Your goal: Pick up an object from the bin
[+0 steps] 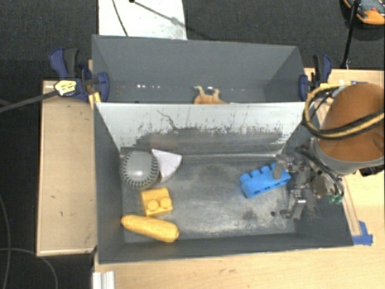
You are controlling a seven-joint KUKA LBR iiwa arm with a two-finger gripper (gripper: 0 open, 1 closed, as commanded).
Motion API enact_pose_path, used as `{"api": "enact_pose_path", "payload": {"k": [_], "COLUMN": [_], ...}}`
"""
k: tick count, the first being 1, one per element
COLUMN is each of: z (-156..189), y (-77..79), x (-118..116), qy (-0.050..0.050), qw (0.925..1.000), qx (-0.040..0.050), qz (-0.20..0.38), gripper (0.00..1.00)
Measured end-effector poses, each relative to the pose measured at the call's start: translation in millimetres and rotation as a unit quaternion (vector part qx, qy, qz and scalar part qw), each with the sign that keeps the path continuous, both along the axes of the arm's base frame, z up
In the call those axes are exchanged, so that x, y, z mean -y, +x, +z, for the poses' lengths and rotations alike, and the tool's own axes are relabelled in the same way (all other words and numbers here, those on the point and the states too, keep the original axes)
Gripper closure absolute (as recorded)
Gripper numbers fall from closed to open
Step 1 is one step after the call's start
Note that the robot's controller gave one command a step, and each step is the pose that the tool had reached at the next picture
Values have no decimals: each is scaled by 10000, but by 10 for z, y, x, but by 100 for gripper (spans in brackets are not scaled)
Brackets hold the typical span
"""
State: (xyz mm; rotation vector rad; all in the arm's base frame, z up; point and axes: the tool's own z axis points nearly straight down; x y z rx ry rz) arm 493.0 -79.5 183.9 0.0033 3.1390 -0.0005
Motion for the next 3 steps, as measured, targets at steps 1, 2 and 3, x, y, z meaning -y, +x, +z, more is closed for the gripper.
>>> {"api": "enact_pose_path", "payload": {"k": [1,2,3], "z": [-442,-751,-751], "y": [670,541,541], "x": [-252,-329,-330], "qy": [-1,1,1], "qw": [10000,9994,9993], "qx": [34,-2,-2], "qz": [6,344,361], "gripper": [0,100,0]}}
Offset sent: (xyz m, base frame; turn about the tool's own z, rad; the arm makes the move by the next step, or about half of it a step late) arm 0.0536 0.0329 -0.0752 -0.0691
